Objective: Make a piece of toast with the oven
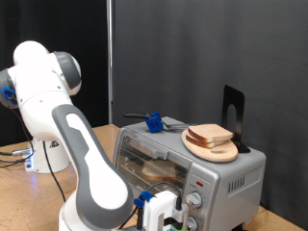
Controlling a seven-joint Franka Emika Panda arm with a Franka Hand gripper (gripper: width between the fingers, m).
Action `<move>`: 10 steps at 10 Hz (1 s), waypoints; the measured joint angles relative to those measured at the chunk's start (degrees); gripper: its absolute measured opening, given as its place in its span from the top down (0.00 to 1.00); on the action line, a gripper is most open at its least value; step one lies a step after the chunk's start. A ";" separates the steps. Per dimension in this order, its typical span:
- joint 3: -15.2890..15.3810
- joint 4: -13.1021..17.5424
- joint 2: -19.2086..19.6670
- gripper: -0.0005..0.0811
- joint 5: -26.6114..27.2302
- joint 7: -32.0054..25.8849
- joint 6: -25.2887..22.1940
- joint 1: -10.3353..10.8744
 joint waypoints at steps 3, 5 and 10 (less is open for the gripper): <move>0.00 -0.19 0.03 0.99 0.00 4.66 -0.27 0.07; 0.31 -0.37 0.03 0.99 0.86 8.92 0.66 0.03; 4.64 -5.44 -0.05 0.99 13.29 -27.36 13.30 -2.28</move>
